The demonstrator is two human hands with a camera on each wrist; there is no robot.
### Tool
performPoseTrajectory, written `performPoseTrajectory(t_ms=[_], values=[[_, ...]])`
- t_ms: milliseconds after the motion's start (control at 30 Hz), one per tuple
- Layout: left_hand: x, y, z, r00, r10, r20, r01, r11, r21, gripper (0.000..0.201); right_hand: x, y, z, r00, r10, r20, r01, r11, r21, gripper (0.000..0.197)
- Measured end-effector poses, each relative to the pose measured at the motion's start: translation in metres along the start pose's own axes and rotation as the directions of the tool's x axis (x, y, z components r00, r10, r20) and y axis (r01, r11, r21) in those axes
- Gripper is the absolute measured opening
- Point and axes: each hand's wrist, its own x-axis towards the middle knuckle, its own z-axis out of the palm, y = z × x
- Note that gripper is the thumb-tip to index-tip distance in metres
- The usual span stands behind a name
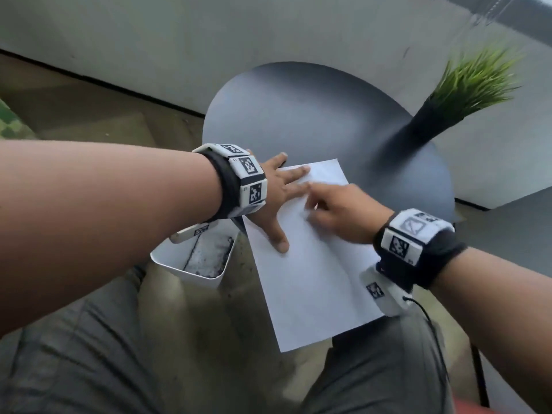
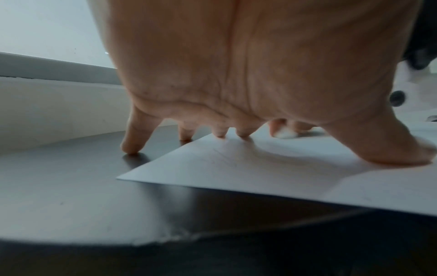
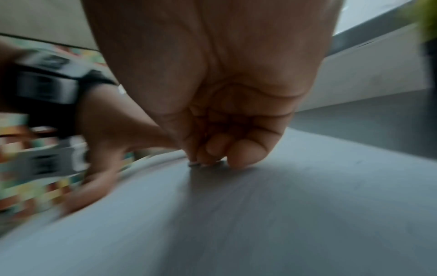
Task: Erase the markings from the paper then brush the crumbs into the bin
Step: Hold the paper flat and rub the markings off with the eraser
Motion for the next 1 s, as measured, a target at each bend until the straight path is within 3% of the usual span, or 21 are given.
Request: performPoseTrajectory(t_ms=[67, 100, 200, 267, 400, 467, 533, 567, 633, 733, 800, 867, 900, 933, 1000], values=[[0.001, 0.001, -0.001, 1.000, -0.004, 0.009, 0.004, 1.000, 0.006, 0.137, 0.010, 0.013, -0.004, 0.974, 0.166, -0.154, -0.166, 0.986, 0.010, 0.013], [0.001, 0.001, -0.001, 1.000, -0.004, 0.005, 0.004, 1.000, 0.007, 0.138, 0.009, 0.012, -0.001, 0.969, 0.167, -0.182, -0.171, 0.985, -0.004, 0.013], [-0.002, 0.003, -0.004, 1.000, 0.003, 0.003, -0.003, 1.000, 0.000, 0.137, -0.006, -0.016, 0.015, 0.995, -0.086, -0.042, 0.082, 0.994, -0.069, 0.015], [-0.005, 0.004, -0.006, 1.000, 0.009, 0.000, -0.009, 1.000, -0.001, 0.135, -0.007, -0.019, 0.012, 0.991, -0.128, 0.034, 0.128, 0.991, -0.026, 0.014], [-0.009, 0.005, -0.007, 1.000, 0.009, -0.015, -0.009, 1.000, -0.012, 0.130, 0.014, 0.006, -0.001, 0.976, 0.160, -0.149, -0.162, 0.987, 0.000, 0.014], [-0.006, 0.004, -0.005, 1.000, 0.011, -0.013, -0.012, 1.000, -0.027, 0.133, 0.006, -0.005, 0.007, 0.985, 0.072, -0.158, -0.078, 0.996, -0.033, 0.015], [-0.005, 0.003, -0.004, 1.000, 0.016, 0.001, -0.016, 1.000, -0.023, 0.137, -0.010, -0.025, 0.018, 0.990, -0.137, -0.022, 0.137, 0.990, -0.030, 0.012], [-0.004, 0.003, -0.004, 1.000, 0.015, 0.008, -0.015, 1.000, -0.017, 0.138, -0.014, -0.027, 0.018, 0.983, -0.177, 0.048, 0.177, 0.984, -0.007, 0.010], [-0.003, 0.003, -0.003, 1.000, 0.011, 0.009, -0.011, 1.000, -0.028, 0.139, -0.006, -0.015, 0.008, 0.993, -0.106, 0.047, 0.107, 0.994, -0.018, 0.011], [-0.003, 0.004, -0.002, 1.000, 0.005, 0.003, -0.004, 0.999, -0.035, 0.139, 0.009, 0.007, 0.001, 0.980, 0.124, -0.154, -0.129, 0.991, -0.023, 0.013], [-0.003, 0.004, -0.004, 1.000, 0.006, 0.006, -0.006, 0.999, -0.036, 0.140, 0.004, -0.004, 0.010, 0.989, 0.026, -0.143, -0.034, 0.998, -0.057, 0.014], [-0.004, 0.006, -0.005, 1.000, 0.011, 0.019, -0.010, 1.000, -0.008, 0.140, -0.012, -0.026, 0.018, 0.983, -0.184, 0.009, 0.184, 0.982, -0.048, 0.011], [-0.003, 0.006, -0.005, 1.000, 0.008, 0.021, -0.008, 1.000, 0.002, 0.140, -0.016, -0.027, 0.017, 0.973, -0.220, 0.075, 0.223, 0.974, -0.038, 0.008], [-0.003, 0.006, -0.005, 1.000, 0.006, 0.020, -0.005, 1.000, -0.005, 0.140, -0.015, -0.021, 0.012, 0.975, -0.202, 0.090, 0.206, 0.978, -0.043, 0.008], [-0.001, 0.005, -0.004, 1.000, 0.001, 0.018, -0.001, 1.000, -0.023, 0.140, -0.001, 0.002, 0.001, 0.999, -0.027, -0.020, 0.026, 0.998, -0.049, 0.009]])
